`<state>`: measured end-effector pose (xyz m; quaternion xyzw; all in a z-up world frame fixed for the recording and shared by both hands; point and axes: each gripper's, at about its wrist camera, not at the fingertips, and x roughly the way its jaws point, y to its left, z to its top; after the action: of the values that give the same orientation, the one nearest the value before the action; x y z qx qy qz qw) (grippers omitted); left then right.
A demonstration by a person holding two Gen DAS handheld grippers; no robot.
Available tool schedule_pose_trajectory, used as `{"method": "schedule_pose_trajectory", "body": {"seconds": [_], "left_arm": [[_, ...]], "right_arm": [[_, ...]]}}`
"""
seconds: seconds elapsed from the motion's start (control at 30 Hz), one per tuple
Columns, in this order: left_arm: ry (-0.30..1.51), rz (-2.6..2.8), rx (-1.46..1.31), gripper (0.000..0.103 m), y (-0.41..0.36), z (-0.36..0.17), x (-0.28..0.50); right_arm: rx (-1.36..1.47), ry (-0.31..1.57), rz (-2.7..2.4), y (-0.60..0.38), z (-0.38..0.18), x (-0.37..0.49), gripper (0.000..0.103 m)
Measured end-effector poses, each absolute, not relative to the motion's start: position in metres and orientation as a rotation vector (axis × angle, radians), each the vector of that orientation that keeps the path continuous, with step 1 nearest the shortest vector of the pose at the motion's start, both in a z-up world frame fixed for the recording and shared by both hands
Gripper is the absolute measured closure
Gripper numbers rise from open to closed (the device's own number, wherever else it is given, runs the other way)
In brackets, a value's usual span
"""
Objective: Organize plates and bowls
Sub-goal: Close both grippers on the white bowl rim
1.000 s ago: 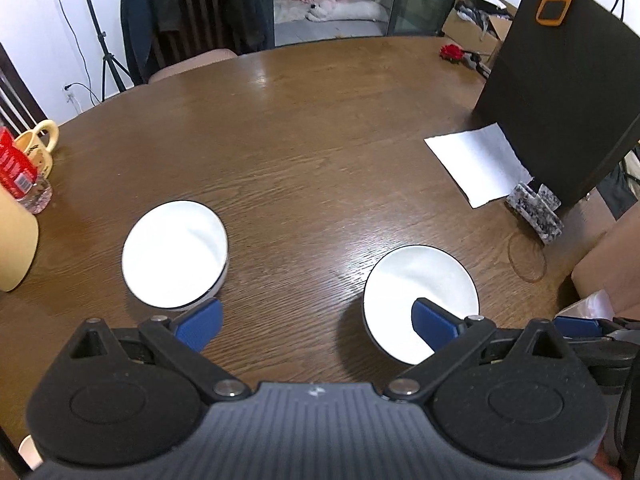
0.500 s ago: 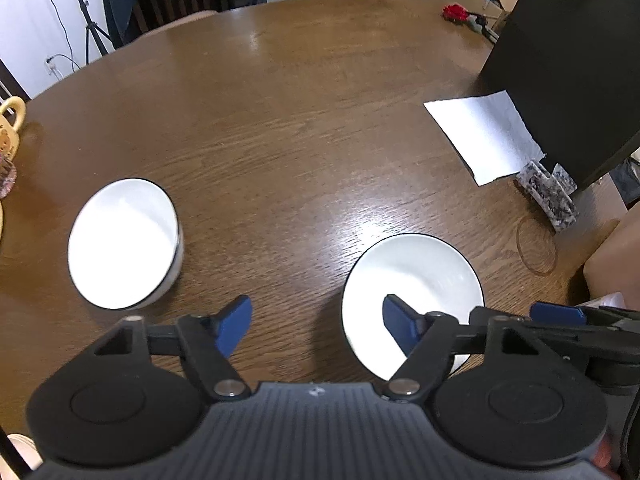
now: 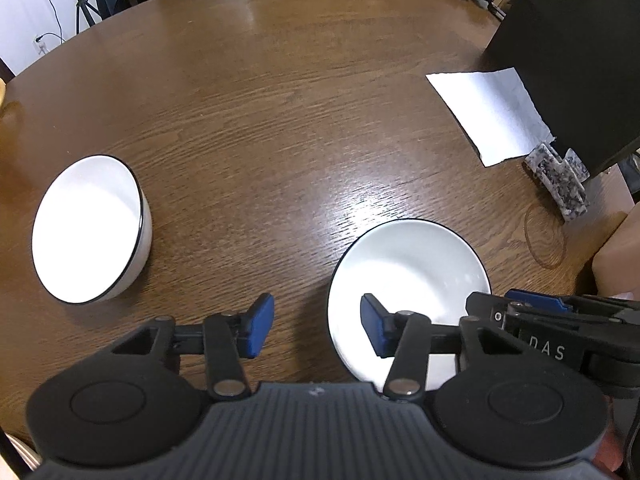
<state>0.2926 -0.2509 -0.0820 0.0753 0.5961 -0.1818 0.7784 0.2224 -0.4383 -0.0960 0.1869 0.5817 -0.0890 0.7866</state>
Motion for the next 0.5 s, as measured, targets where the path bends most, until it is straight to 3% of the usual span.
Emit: {"method": "schedule_pose_trajectory", "body": {"seconds": [0.5], "left_arm": [[1.323,-0.416,0.155,0.093,-0.2590,-0.0929,0.2955]], "right_arm": [[0.430,1.259,-0.138,-0.4381,-0.1025,0.2293,0.088]]}}
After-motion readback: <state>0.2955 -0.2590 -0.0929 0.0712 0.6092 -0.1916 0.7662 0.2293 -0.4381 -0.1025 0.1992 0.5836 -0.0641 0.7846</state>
